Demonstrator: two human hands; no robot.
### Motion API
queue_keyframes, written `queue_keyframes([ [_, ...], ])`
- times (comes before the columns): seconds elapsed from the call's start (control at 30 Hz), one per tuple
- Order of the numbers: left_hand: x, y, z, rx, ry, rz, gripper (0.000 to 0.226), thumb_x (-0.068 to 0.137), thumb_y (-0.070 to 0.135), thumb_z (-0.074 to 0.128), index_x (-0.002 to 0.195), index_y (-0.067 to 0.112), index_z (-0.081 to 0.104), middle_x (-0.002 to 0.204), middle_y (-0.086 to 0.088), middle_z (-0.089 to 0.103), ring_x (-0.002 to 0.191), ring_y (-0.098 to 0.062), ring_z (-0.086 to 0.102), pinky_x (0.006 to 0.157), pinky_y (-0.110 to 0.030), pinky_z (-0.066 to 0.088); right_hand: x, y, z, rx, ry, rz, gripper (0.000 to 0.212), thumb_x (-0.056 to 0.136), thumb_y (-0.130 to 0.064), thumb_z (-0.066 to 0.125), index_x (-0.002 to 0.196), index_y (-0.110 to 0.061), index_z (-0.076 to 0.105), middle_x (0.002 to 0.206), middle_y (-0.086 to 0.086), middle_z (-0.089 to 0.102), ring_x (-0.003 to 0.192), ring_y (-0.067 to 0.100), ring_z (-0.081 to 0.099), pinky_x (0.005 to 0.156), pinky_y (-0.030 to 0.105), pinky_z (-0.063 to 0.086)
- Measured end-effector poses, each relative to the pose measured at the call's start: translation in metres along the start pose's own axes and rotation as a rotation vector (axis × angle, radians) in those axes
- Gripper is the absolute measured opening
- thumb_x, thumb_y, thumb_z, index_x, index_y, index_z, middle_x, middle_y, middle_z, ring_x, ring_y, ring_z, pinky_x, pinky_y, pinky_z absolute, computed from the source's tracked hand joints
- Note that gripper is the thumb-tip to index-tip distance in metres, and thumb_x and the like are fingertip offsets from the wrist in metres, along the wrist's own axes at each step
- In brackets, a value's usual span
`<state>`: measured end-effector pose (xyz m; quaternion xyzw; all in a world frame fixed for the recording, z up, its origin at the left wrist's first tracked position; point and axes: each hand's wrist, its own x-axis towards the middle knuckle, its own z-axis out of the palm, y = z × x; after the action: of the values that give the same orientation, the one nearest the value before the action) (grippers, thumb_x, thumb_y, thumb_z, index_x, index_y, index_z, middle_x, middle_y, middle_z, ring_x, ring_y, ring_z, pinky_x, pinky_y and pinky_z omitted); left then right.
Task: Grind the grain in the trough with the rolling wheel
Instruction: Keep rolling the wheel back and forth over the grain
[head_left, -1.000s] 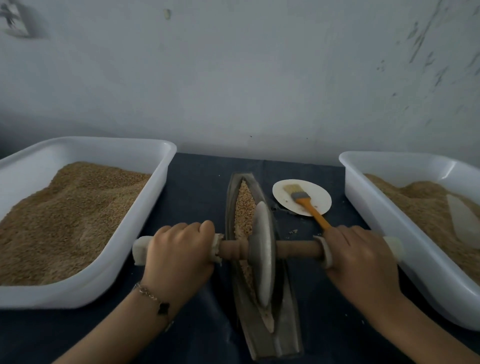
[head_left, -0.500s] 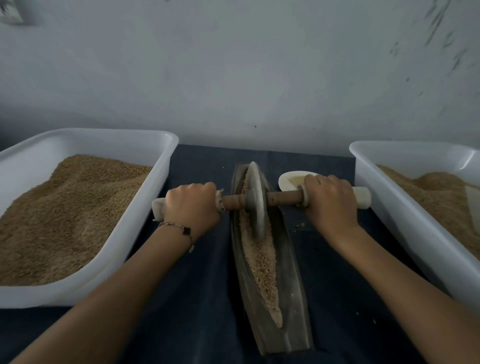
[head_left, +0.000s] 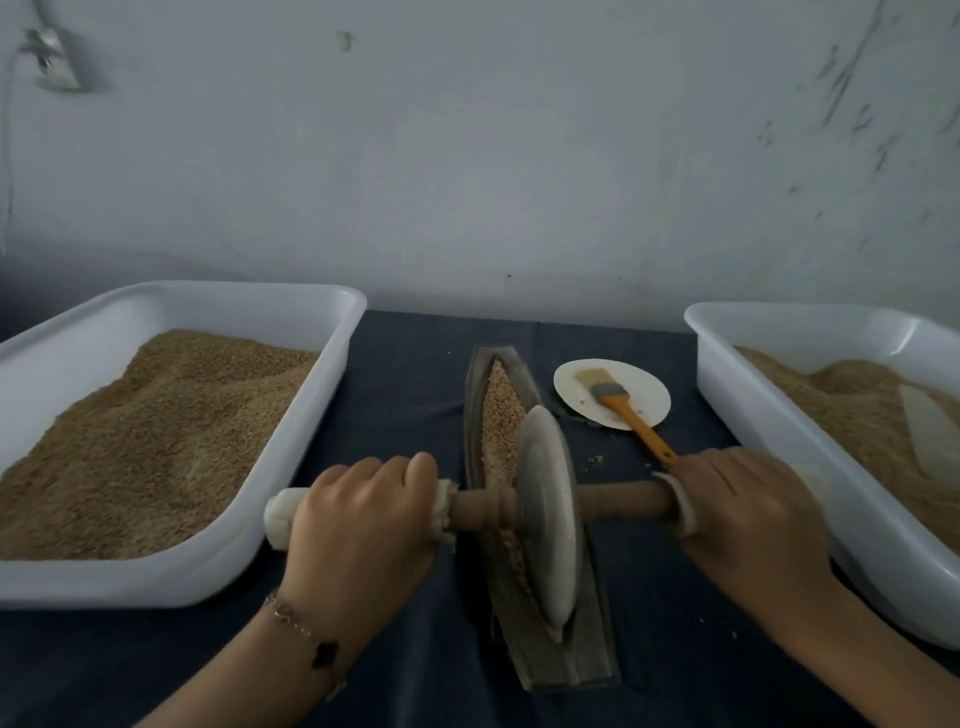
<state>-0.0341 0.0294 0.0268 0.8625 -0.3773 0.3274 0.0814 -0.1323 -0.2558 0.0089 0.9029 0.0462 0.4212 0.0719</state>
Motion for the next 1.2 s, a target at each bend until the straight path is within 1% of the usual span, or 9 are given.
queue_keyframes([
  [0.1,0.002,-0.001,0.008,0.025,0.060,-0.025,0.033,0.049,0.006,0.076,0.053,0.015,0.044,0.045,0.001,0.042,0.037,-0.019,0.040,0.039,-0.028,0.033,0.004,-0.003,0.001,-0.015,0.004,-0.002,0.013,0.077,-0.010,0.068,0.066,-0.009,0.060,0.060,0.006,0.054,0.053,0.025,0.049,0.049,0.035,0.040],
  [0.17,0.005,-0.003,0.021,0.037,0.080,-0.037,0.034,0.054,0.006,0.075,0.051,0.014,0.043,0.042,0.000,0.040,0.034,-0.017,0.036,0.037,-0.027,0.032,0.009,-0.005,0.010,-0.059,0.028,0.012,0.018,0.075,-0.005,0.070,0.064,-0.009,0.056,0.057,0.008,0.051,0.051,0.024,0.046,0.050,0.031,0.032],
  [0.3,0.017,-0.013,0.047,0.072,0.093,-0.091,0.035,0.060,0.009,0.073,0.050,0.015,0.040,0.040,0.000,0.038,0.032,-0.017,0.034,0.039,-0.022,0.027,0.025,-0.001,0.037,-0.138,0.094,0.020,0.023,0.085,-0.009,0.059,0.066,-0.011,0.047,0.056,0.009,0.046,0.052,0.023,0.041,0.056,0.030,0.022],
  [0.43,0.040,-0.028,0.064,0.047,0.058,-0.129,0.032,0.057,0.009,0.072,0.051,0.014,0.041,0.040,-0.002,0.041,0.031,-0.018,0.037,0.043,-0.020,0.023,0.048,0.004,0.067,-0.157,0.071,0.071,0.023,0.075,-0.003,0.071,0.067,-0.008,0.050,0.058,0.010,0.050,0.053,0.026,0.047,0.052,0.032,0.032],
  [0.6,0.058,-0.031,0.071,0.009,0.001,-0.176,0.041,0.051,0.004,0.076,0.051,0.015,0.037,0.038,-0.002,0.041,0.035,-0.013,0.025,0.046,-0.017,0.017,0.060,0.006,0.081,-0.143,0.062,0.121,0.015,0.076,-0.002,0.068,0.068,-0.005,0.055,0.060,0.013,0.054,0.054,0.029,0.050,0.052,0.035,0.039],
  [0.83,0.046,-0.022,0.055,0.025,-0.057,-0.167,0.051,0.050,0.005,0.081,0.055,0.018,0.032,0.040,-0.002,0.043,0.038,-0.013,0.024,0.046,-0.021,0.021,0.045,-0.002,0.064,-0.115,-0.030,0.155,0.018,0.073,0.000,0.073,0.072,-0.006,0.056,0.062,0.011,0.055,0.056,0.028,0.050,0.052,0.035,0.040],
  [1.0,0.030,-0.012,0.029,0.081,-0.117,-0.078,0.042,0.043,0.013,0.087,0.054,0.013,0.047,0.042,-0.001,0.046,0.033,-0.017,0.039,0.042,-0.022,0.028,0.026,-0.006,0.036,-0.044,-0.078,0.141,0.022,0.073,-0.007,0.078,0.072,-0.009,0.056,0.064,0.007,0.056,0.056,0.024,0.050,0.053,0.033,0.039],
  [1.1,0.019,-0.004,0.011,0.081,-0.091,-0.050,0.041,0.044,0.014,0.087,0.056,0.013,0.048,0.043,-0.001,0.046,0.034,-0.019,0.043,0.041,-0.024,0.031,0.014,-0.006,0.016,-0.035,-0.085,0.117,0.021,0.075,-0.012,0.077,0.070,-0.010,0.057,0.060,0.005,0.054,0.053,0.022,0.048,0.051,0.030,0.033],
  [1.2,0.008,0.002,-0.002,0.073,-0.024,-0.020,0.037,0.046,0.012,0.083,0.056,0.013,0.047,0.044,-0.001,0.045,0.036,-0.020,0.043,0.041,-0.026,0.031,0.006,-0.007,-0.002,-0.012,-0.095,0.088,0.025,0.067,-0.009,0.080,0.065,-0.012,0.056,0.057,0.004,0.052,0.049,0.021,0.047,0.046,0.031,0.036],
])
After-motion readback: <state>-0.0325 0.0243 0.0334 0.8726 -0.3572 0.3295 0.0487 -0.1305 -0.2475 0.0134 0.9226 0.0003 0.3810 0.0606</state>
